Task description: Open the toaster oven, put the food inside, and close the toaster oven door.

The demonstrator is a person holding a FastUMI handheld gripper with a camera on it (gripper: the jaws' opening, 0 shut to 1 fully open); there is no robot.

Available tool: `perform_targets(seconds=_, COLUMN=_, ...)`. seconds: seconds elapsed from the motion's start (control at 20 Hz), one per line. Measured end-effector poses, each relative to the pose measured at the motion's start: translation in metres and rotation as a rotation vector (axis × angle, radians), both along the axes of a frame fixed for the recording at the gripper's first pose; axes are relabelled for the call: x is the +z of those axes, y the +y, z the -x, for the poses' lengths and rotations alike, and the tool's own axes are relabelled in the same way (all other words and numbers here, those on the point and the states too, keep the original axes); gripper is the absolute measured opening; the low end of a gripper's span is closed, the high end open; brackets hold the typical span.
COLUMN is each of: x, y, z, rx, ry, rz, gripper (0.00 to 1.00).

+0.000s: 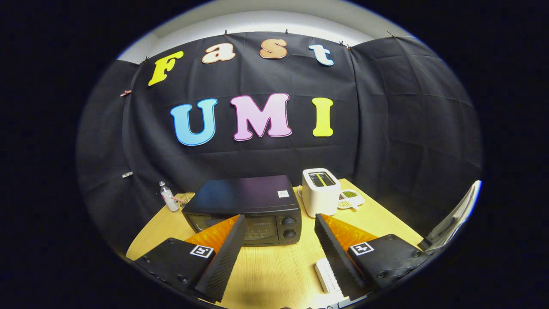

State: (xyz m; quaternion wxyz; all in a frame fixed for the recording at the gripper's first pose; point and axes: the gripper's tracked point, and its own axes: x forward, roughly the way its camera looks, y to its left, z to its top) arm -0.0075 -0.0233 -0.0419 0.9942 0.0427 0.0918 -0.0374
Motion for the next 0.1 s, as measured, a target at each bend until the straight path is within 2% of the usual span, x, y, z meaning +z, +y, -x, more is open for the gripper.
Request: perform_targets(seconds=0.1, x=0.0015, y=0.006, z=0.0013, rx=0.016, ry=-0.001, rz=-0.004, gripper=0.99)
